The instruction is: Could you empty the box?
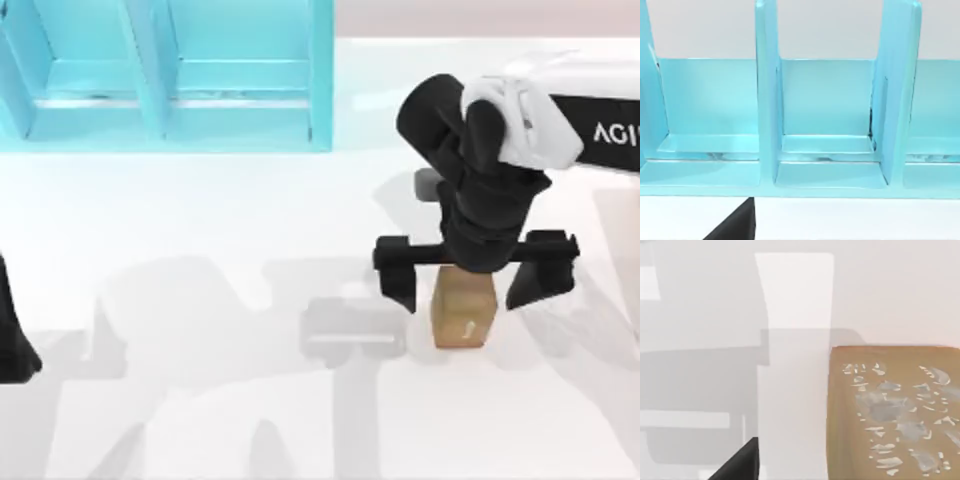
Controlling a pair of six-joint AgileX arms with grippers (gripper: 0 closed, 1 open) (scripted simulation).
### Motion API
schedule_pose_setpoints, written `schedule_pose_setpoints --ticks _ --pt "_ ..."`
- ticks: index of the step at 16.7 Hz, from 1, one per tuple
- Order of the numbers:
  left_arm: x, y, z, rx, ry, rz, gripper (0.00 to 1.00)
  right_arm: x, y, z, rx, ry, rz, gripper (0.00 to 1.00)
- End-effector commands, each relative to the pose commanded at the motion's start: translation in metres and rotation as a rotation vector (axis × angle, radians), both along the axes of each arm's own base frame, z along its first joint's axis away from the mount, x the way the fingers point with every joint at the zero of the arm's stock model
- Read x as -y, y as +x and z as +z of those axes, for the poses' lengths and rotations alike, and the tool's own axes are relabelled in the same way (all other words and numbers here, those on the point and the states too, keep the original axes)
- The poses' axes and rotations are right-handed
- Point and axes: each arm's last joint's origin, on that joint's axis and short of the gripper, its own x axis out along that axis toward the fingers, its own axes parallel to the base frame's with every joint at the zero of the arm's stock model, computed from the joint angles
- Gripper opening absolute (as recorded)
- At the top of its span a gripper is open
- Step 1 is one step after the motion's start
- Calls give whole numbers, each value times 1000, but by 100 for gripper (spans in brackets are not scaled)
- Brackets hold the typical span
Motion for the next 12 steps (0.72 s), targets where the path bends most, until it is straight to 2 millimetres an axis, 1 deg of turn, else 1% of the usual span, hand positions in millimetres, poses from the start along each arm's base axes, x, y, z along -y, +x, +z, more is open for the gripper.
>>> schedule_pose_setpoints --ticks 5,7,12 --pt "0 0 0 0 0 0 100 0 -1 52 -13 -8 2 100" --pt "0 0 0 0 0 0 100 2 -2 66 -6 -5 0 100" --pt "0 0 0 0 0 0 100 2 -2 66 -8 -6 2 100"
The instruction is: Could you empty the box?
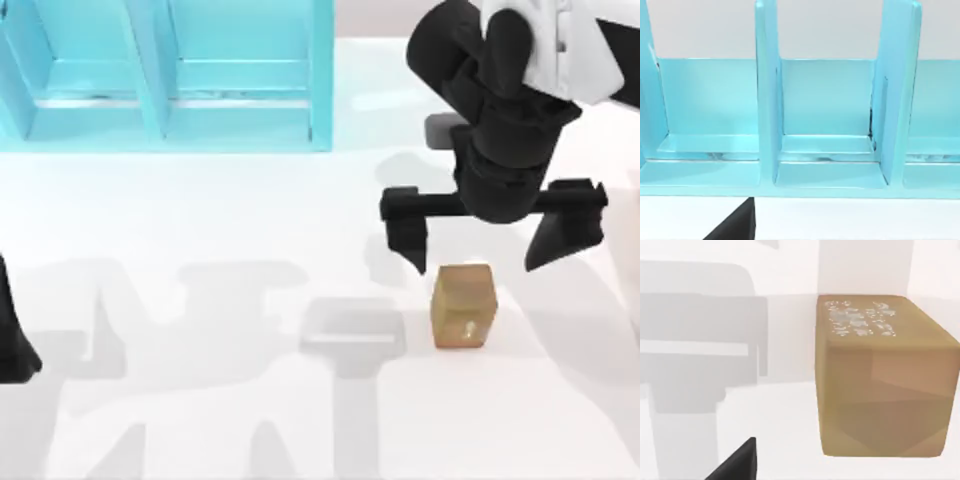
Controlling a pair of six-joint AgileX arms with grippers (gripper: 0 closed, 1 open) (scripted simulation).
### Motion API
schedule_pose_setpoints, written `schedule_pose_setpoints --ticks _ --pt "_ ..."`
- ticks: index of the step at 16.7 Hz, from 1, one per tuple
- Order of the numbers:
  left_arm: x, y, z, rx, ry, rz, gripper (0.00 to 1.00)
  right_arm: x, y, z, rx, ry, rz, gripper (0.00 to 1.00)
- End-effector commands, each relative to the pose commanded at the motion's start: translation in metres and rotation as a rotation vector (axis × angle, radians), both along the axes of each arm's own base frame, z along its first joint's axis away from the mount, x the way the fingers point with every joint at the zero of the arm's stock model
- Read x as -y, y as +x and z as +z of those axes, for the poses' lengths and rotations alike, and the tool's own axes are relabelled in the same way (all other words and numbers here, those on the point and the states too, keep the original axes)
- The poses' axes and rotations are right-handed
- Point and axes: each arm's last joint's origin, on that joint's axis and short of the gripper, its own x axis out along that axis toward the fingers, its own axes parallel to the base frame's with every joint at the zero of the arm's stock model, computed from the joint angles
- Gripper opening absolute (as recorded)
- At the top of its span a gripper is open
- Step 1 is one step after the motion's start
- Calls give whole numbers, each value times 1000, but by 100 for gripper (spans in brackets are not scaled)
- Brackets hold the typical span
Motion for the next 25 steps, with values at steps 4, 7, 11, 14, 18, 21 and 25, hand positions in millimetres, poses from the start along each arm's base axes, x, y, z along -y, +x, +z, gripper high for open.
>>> schedule_pose_setpoints --ticks 4,7,11,14,18,21,25 --pt "0 0 0 0 0 0 100 32 23 3 -10 -5 2 100" --pt "0 0 0 0 0 0 100 97 53 9 -24 -3 -8 100" --pt "0 0 0 0 0 0 100 229 70 19 -39 11 -43 100" --pt "0 0 0 0 0 0 100 310 56 28 -35 19 -53 100" --pt "0 0 0 0 0 0 100 359 36 42 0 9 -56 100" --pt "0 0 0 0 0 0 100 361 35 43 3 8 -56 100" --pt "0 0 0 0 0 0 100 360 36 38 1 8 -55 100"
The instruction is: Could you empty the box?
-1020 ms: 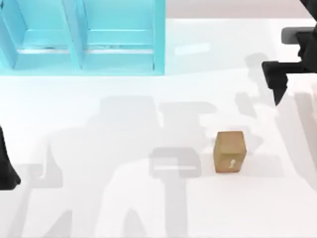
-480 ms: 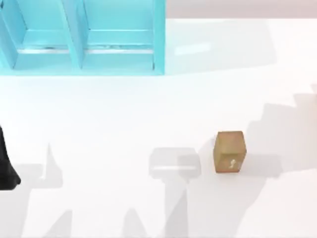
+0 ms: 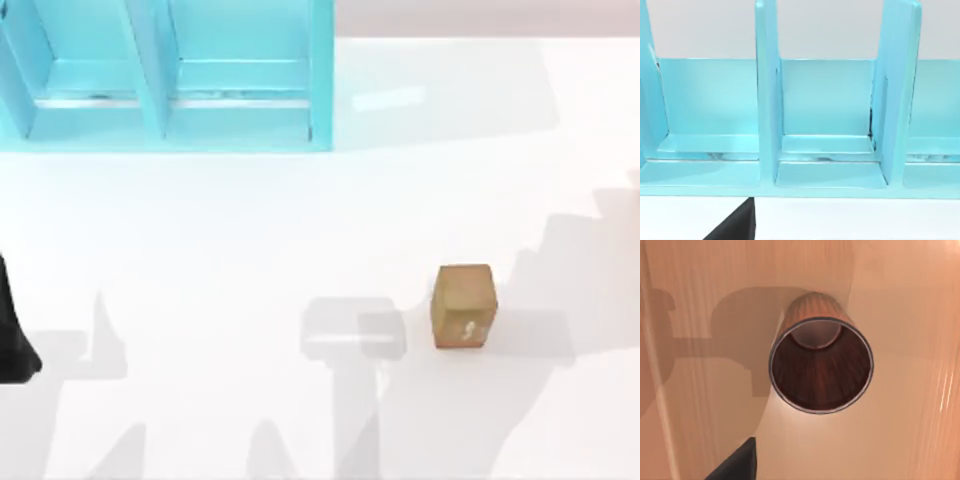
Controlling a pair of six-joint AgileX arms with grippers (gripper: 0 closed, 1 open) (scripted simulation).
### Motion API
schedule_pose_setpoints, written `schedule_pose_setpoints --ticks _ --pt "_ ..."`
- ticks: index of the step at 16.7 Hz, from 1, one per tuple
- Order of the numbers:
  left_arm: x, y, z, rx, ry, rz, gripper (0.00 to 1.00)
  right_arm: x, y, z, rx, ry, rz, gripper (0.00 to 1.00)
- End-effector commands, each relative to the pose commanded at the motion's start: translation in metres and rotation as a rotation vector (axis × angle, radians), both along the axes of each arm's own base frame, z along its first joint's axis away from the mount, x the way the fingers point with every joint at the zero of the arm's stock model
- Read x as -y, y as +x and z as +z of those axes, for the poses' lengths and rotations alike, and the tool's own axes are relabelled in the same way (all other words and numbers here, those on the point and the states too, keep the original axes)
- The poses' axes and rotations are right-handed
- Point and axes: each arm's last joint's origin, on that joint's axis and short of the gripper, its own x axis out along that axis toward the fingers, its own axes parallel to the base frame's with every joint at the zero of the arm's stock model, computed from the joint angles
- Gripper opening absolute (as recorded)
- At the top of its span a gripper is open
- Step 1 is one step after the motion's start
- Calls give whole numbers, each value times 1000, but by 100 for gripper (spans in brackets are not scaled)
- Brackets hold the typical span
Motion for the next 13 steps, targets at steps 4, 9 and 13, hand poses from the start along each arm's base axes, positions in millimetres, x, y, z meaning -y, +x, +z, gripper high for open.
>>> schedule_pose_setpoints --ticks 4,9,13 --pt "0 0 0 0 0 0 100 0 2 -30 3 -1 -1 100" --pt "0 0 0 0 0 0 100 0 0 -80 1 -1 -1 100" --pt "0 0 0 0 0 0 100 0 -1 -95 2 0 -1 100"
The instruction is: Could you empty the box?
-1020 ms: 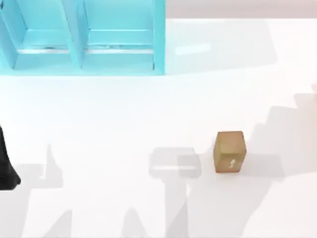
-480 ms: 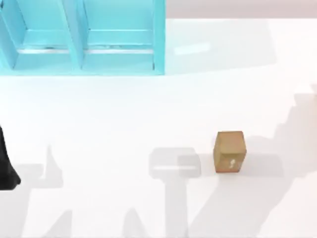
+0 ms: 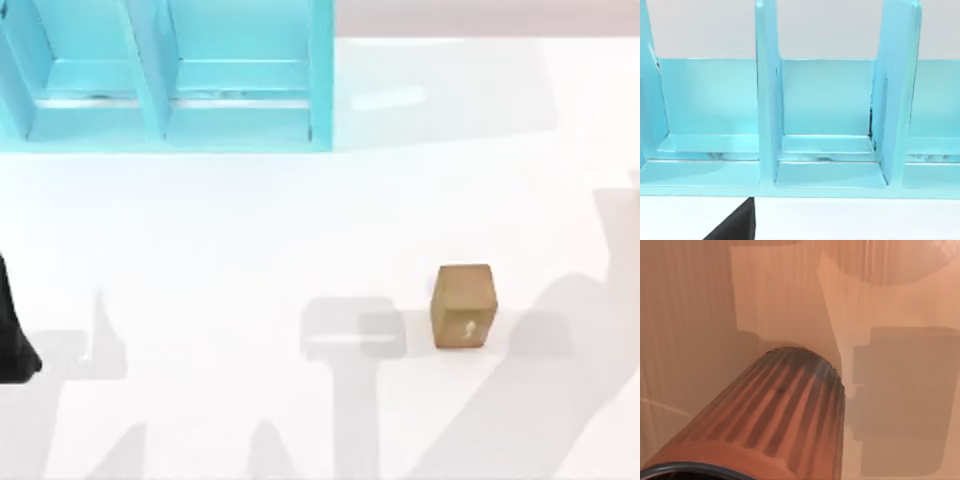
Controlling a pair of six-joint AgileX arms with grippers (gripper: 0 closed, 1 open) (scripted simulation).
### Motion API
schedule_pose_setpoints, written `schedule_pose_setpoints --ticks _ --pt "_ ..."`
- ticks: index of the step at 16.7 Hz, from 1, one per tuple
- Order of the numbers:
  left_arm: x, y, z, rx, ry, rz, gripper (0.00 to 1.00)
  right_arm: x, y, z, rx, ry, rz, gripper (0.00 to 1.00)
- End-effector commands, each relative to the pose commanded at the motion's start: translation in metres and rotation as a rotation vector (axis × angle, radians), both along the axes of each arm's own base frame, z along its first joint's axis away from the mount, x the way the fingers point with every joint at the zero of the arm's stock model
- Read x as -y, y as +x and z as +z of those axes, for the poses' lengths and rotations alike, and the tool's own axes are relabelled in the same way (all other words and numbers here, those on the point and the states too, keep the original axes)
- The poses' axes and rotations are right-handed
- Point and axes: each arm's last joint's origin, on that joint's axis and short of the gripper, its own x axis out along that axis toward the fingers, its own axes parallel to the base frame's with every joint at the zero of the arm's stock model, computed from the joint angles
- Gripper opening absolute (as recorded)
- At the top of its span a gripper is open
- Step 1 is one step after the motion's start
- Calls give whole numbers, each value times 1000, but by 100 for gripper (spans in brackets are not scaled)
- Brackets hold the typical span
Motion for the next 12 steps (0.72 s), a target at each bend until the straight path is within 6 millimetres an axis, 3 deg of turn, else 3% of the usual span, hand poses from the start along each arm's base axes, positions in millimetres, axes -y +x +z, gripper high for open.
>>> schedule_pose_setpoints --ticks 3,12 --pt "0 0 0 0 0 0 100 0 0 0 0 0 0 100" --pt "0 0 0 0 0 0 100 0 0 0 0 0 0 32"
